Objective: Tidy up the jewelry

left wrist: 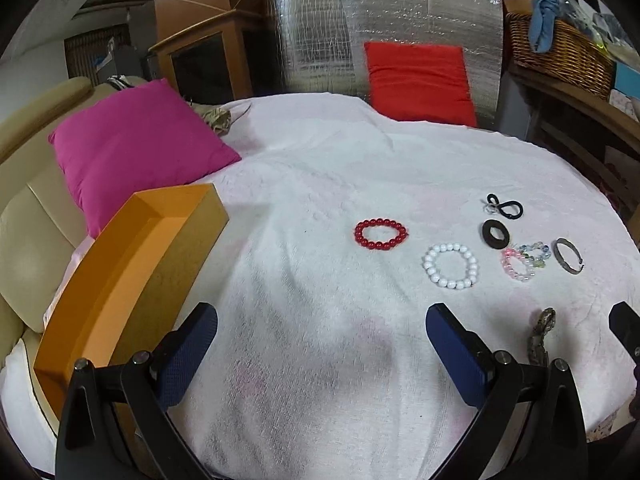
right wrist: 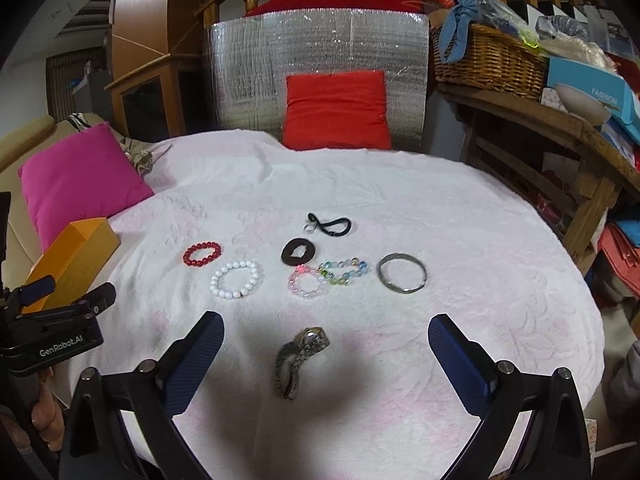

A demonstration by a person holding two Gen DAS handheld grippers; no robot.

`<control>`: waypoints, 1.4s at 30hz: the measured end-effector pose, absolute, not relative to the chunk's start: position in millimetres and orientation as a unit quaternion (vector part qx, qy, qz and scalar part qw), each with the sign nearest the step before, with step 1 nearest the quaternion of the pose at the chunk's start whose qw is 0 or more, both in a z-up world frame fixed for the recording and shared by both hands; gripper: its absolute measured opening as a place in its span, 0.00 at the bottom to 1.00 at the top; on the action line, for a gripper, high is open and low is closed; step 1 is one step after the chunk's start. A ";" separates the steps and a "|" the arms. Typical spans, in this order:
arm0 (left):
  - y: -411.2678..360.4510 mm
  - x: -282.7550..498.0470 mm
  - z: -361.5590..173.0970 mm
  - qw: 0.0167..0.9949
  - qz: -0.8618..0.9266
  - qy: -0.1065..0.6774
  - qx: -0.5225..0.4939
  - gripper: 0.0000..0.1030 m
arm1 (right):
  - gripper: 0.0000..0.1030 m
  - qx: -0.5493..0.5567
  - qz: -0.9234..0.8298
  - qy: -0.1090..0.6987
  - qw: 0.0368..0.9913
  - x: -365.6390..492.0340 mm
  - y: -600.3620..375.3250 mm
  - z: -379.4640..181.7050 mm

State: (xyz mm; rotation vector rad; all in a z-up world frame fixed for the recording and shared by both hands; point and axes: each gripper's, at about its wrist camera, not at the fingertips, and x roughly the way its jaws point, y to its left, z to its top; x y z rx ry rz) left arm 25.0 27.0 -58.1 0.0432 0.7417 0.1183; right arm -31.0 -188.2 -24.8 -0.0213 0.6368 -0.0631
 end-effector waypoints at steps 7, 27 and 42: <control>28.8 28.0 -58.9 0.930 0.062 0.362 0.022 1.00 | 1.00 -0.016 -0.024 0.323 0.946 -22.9 -178.2 -30.4; 42.9 25.7 -54.0 0.932 0.071 0.355 0.015 1.00 | 1.00 -0.018 -0.021 0.332 0.943 -17.2 -169.8 -35.1; 52.4 24.5 -52.3 0.933 0.078 0.351 0.010 1.00 | 1.00 -0.024 -0.012 0.335 0.942 -13.8 -158.7 -37.6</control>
